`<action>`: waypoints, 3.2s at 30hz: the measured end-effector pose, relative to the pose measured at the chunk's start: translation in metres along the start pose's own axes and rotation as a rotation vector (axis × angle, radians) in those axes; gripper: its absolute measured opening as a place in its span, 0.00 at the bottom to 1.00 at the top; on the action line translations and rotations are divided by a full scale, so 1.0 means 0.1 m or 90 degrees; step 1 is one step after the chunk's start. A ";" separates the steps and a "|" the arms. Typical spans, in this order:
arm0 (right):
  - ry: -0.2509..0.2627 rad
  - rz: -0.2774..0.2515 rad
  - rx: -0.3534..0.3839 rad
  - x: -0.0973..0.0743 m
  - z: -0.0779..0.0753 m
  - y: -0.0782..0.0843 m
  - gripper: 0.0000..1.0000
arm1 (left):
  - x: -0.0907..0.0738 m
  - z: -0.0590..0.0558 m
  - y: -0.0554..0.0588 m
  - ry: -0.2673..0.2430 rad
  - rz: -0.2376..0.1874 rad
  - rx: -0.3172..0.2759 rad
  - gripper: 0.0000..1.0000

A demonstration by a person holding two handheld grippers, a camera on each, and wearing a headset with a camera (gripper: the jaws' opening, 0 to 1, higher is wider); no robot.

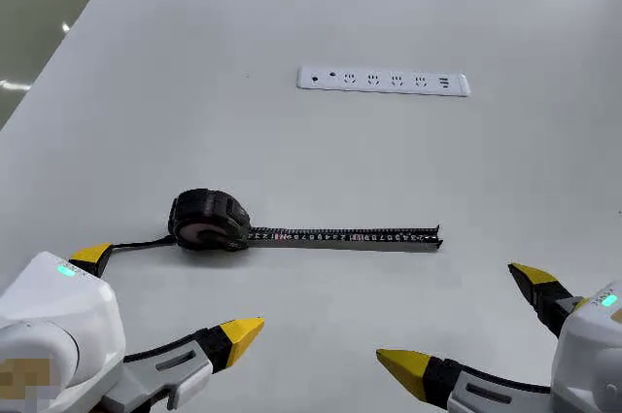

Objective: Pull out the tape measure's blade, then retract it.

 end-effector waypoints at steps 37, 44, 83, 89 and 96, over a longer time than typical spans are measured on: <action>0.021 -0.007 0.031 -0.04 0.02 -0.12 0.99 | -0.05 -0.03 -0.09 -0.053 0.038 -0.038 0.99; 0.015 -0.004 0.035 -0.03 0.03 -0.13 0.99 | -0.04 -0.04 -0.12 -0.060 0.031 -0.039 0.99; -0.086 0.084 -0.014 0.23 -0.28 0.09 0.99 | 0.44 -0.10 -0.13 -0.050 0.044 -0.051 0.99; -0.092 0.094 -0.021 0.26 -0.36 0.14 0.95 | 0.58 -0.09 -0.16 -0.054 0.041 -0.055 0.98; -0.093 0.099 -0.036 0.32 -0.47 0.15 0.92 | 0.70 -0.08 -0.17 -0.056 0.045 -0.060 0.97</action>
Point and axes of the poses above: the centre of the closed fingertips' face, and the gripper's own axes: x roughly forward along the fingers, z roughly to its left, y roughly out of its underside, the point moved 5 cm from there along -x, roughly backward along the fingers, and after that the axes turned 6 degrees about -y, right-handed, at the moved point
